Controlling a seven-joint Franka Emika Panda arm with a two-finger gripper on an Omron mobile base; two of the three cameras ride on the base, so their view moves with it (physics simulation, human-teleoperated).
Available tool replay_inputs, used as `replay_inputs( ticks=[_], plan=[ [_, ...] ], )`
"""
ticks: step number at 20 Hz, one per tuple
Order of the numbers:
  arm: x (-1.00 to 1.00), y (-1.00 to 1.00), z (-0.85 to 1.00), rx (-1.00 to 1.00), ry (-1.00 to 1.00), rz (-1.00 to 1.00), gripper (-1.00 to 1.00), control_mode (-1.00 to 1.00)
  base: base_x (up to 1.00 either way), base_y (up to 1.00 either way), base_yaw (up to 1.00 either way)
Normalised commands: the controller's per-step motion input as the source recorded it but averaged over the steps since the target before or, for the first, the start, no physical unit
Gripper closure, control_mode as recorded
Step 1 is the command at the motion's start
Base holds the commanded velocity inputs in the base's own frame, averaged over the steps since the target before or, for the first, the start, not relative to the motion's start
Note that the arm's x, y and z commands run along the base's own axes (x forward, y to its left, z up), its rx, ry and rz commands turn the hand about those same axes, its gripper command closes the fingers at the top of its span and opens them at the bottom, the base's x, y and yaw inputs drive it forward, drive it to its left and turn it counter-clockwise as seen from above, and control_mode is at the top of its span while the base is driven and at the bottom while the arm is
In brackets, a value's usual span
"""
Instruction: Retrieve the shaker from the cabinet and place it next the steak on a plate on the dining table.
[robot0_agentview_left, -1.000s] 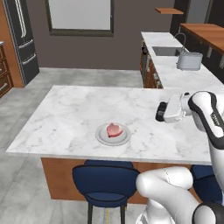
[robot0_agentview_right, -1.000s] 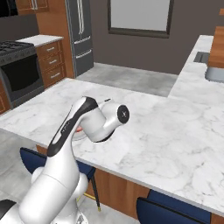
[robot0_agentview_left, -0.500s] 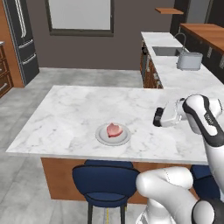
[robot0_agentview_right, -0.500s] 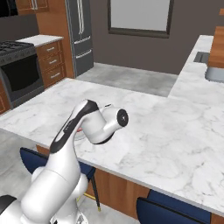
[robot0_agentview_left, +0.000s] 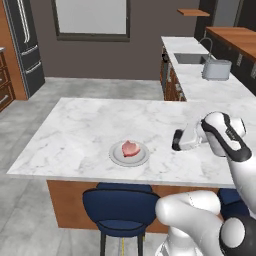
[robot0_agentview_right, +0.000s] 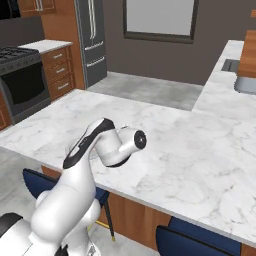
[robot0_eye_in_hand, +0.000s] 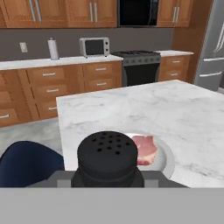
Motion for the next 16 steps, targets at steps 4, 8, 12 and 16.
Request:
replay_inputs(
  ticks=[4, 8, 12, 16],
  plan=[
    [0.22, 0.00, -0.30, 0.03, 0.05, 0.00, 1.00, -1.00, 0.00, 0.00, 0.00],
    [0.25, 0.00, -0.29, 0.02, 0.06, 0.00, 1.00, -1.00, 0.00, 0.00, 0.00],
    [0.25, 0.00, -0.31, 0.01, 0.02, 0.00, 1.00, -1.00, 0.00, 0.00, 0.00],
    [0.24, 0.00, -0.27, 0.00, -0.05, 0.00, 1.00, -1.00, 0.00, 0.00, 0.00]
  ],
)
